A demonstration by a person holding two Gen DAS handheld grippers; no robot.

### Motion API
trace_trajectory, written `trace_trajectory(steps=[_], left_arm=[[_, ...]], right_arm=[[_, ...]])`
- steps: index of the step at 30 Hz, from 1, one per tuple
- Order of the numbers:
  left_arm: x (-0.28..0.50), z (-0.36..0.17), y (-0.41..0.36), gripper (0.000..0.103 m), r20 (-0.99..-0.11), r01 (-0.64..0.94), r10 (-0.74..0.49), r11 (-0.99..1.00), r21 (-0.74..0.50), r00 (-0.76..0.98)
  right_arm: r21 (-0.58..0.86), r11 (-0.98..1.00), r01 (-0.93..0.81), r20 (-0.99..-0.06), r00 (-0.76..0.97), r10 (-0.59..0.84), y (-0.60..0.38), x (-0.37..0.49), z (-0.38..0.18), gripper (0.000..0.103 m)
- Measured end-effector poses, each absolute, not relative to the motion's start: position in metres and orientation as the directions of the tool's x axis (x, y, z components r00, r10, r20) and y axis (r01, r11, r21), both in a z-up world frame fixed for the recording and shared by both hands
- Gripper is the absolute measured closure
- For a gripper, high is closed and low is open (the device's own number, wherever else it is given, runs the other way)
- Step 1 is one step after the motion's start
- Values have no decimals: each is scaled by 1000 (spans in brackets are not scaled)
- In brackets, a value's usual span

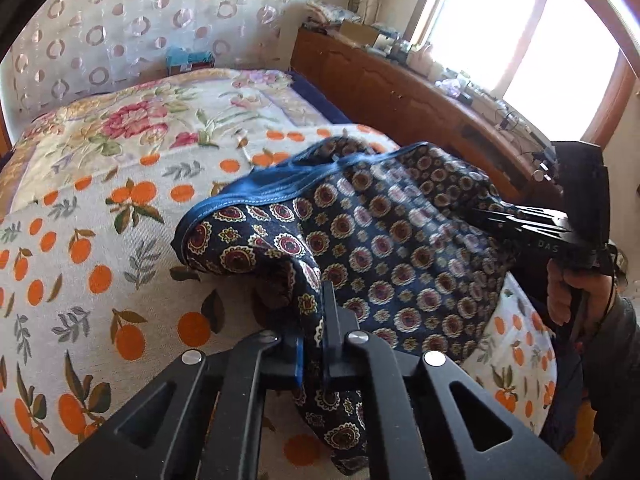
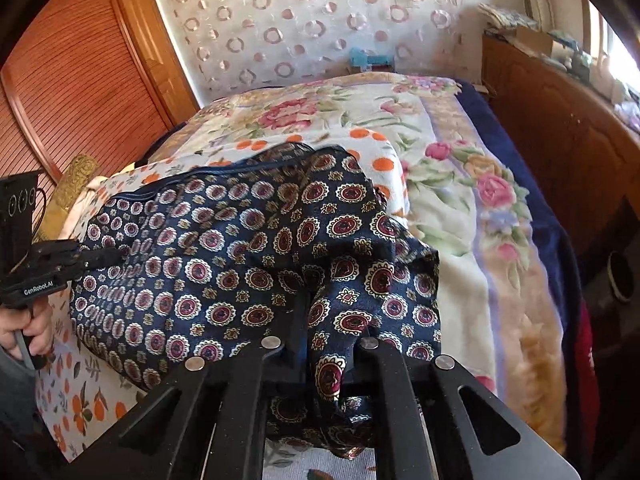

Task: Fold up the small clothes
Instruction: 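Grasp the folded navy shirt bundle with both grippers and lift it, then carry the shirt bundle toward the yellow plush toy and lay it down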

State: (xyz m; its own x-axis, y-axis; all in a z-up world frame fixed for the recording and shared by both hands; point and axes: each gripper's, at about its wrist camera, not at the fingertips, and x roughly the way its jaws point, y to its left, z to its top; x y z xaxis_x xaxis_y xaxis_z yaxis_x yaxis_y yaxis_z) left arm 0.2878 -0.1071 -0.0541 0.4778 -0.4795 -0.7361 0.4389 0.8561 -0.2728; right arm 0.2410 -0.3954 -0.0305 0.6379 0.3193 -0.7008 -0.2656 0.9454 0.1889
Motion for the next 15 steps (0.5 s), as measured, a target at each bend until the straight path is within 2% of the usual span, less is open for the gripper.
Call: trace_trajectory(steps=[8, 15], left_arm=[[252, 6, -63, 97, -615, 453, -536, 838, -304, 578], [216, 50, 28, 97, -529, 355, -456, 890, -287, 715]], right_arm=[[97, 932, -349, -599, 727, 335, -362, 227, 27, 98], [33, 879, -476, -519, 743, 422, -292, 239, 82, 98]])
